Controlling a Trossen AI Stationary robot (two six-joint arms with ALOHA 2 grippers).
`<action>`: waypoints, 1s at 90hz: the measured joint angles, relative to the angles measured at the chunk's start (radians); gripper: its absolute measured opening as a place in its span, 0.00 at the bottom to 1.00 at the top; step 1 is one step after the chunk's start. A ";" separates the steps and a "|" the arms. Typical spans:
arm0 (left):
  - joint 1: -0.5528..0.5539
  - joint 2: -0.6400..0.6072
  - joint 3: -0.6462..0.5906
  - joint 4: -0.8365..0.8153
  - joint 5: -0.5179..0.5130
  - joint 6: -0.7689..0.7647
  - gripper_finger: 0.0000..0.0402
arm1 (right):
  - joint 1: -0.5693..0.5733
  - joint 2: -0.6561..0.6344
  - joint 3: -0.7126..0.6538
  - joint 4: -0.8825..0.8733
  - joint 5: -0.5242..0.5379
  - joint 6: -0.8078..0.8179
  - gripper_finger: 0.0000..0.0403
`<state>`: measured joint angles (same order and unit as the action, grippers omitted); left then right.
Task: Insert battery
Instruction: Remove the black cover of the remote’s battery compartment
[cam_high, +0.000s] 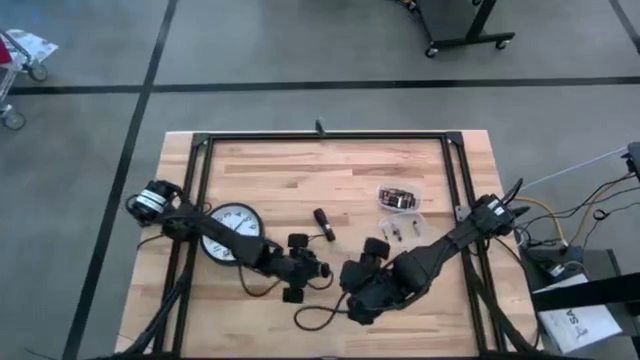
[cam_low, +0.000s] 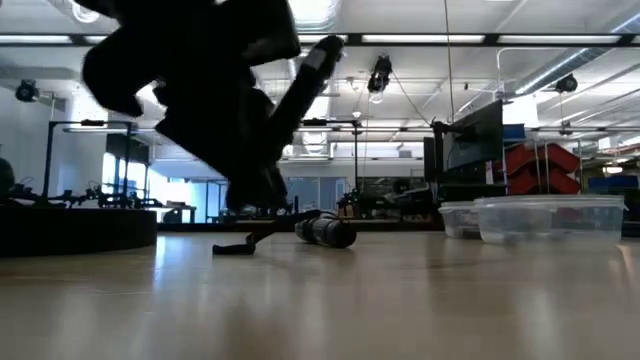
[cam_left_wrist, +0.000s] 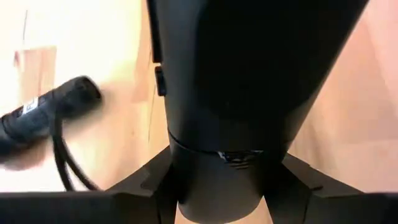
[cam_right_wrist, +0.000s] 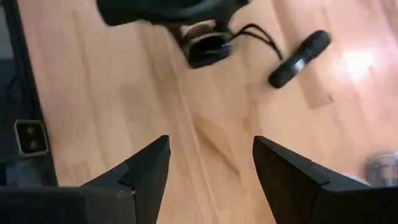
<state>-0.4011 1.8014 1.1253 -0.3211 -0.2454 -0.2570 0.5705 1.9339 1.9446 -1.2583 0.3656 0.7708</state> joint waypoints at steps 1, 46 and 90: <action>0.001 0.007 0.006 -0.007 0.009 -0.003 0.39 | 0.001 0.000 -0.003 0.003 0.000 0.000 0.54; 0.005 0.291 0.315 -0.235 0.188 -0.016 0.48 | 0.095 0.002 -0.351 0.343 0.060 0.028 0.48; -0.002 0.292 0.322 -0.244 0.187 0.036 0.58 | 0.059 0.002 -0.631 0.868 0.132 -0.093 0.35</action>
<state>-0.4030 2.0937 1.4475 -0.5648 -0.0589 -0.2211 0.6292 1.9354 1.3137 -0.3907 0.4973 0.6781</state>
